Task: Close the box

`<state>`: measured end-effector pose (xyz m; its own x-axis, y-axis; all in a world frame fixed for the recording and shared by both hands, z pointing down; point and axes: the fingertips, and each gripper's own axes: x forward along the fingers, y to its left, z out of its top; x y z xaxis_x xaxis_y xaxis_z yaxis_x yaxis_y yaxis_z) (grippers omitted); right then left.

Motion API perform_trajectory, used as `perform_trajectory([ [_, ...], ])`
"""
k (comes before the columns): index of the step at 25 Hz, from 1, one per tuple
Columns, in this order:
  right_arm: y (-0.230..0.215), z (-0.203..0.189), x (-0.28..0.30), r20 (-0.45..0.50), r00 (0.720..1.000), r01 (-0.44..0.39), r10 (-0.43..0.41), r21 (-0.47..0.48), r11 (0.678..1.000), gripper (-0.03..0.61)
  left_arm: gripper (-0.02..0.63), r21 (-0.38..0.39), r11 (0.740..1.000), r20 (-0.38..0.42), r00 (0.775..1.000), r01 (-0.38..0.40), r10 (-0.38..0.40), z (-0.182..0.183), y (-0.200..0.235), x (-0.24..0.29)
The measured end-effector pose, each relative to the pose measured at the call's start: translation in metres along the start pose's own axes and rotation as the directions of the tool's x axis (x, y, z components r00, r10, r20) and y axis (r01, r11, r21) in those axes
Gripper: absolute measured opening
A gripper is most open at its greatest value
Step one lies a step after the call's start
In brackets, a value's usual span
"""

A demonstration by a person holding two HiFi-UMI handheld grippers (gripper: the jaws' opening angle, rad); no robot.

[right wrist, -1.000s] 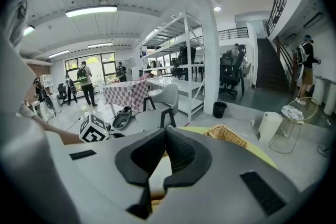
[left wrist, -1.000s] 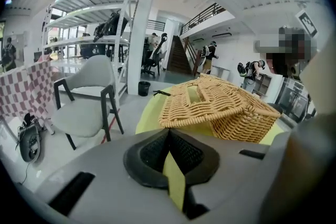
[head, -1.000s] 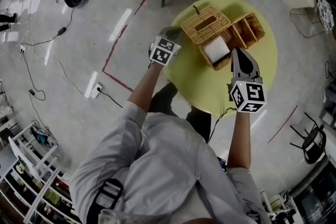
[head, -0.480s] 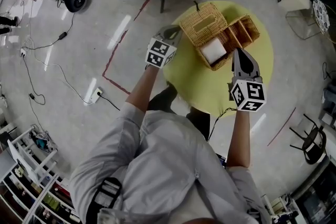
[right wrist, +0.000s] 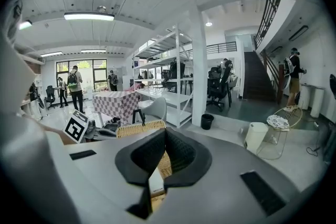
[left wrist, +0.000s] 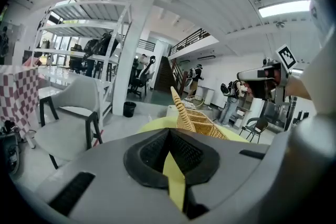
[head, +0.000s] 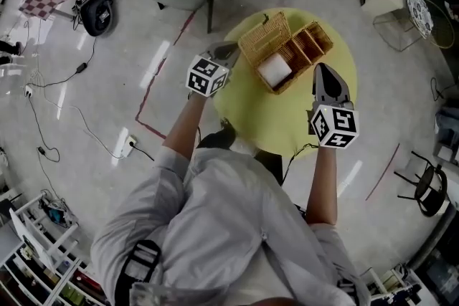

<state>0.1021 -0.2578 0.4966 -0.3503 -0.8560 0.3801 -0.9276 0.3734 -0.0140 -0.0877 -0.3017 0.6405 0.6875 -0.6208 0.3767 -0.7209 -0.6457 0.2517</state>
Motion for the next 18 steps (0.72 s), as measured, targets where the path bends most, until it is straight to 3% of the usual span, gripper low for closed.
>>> perform_trajectory([
  [9,-0.013,0.008,-0.024,0.029,0.999,0.030,-0.030,-0.009,1.000,0.023,0.029,0.014,0.999,0.027,0.998,0.048,-0.049,0.024,-0.042,-0.005],
  [18,-0.023,-0.003,-0.045,0.019,0.999,0.051,-0.051,-0.005,0.999,0.023,0.029,0.133,0.985,-0.036,0.993,0.114,-0.110,0.024,-0.103,0.005],
])
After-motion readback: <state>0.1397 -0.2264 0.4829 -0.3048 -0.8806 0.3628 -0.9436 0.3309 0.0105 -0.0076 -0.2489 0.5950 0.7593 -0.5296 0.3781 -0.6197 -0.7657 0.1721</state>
